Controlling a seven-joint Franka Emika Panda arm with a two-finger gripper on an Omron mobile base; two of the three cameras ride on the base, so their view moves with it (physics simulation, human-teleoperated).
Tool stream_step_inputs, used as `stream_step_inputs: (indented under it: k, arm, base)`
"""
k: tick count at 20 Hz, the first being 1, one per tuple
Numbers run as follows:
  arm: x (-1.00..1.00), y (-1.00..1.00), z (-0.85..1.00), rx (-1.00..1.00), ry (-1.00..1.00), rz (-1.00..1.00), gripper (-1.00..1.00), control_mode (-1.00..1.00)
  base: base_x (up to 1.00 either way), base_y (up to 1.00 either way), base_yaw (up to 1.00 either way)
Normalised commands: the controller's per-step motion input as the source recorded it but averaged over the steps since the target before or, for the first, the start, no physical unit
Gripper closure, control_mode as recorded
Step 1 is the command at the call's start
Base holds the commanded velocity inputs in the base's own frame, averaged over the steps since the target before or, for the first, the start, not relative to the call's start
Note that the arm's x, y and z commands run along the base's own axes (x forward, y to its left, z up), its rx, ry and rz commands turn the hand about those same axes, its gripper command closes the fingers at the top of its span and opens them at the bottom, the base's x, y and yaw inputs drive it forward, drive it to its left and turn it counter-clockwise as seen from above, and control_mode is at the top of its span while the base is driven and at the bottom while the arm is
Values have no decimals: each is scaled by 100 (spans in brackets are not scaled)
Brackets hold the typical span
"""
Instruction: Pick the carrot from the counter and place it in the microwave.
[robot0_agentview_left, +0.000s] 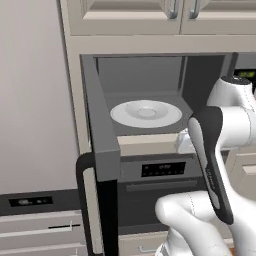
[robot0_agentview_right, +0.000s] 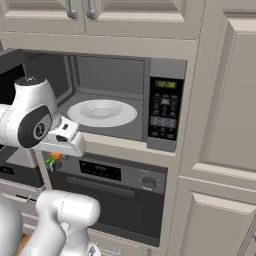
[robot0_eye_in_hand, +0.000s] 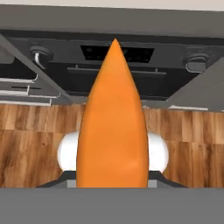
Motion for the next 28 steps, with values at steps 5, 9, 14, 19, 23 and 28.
stream_step_inputs:
  k: [5, 9, 14, 19, 23, 28]
  arm:
    - [62, 0, 44, 0, -63, 18, 100, -100]
    - [100, -5, 20, 5, -26, 16, 100, -100]
    - [100, -15, 0, 13, -5, 18, 100, -100]
    - [100, 23, 0, 13, -5, 6, 100, -100]
    - [100, 34, 0, 12, 0, 0, 100, -100]
    - [100, 1, -26, 6, 6, 0, 100, -100]
  base:
    - [0, 0, 0]
    - [0, 0, 0]
    - [0, 0, 0]
    - [0, 0, 0]
    - [0, 0, 0]
    - [0, 0, 0]
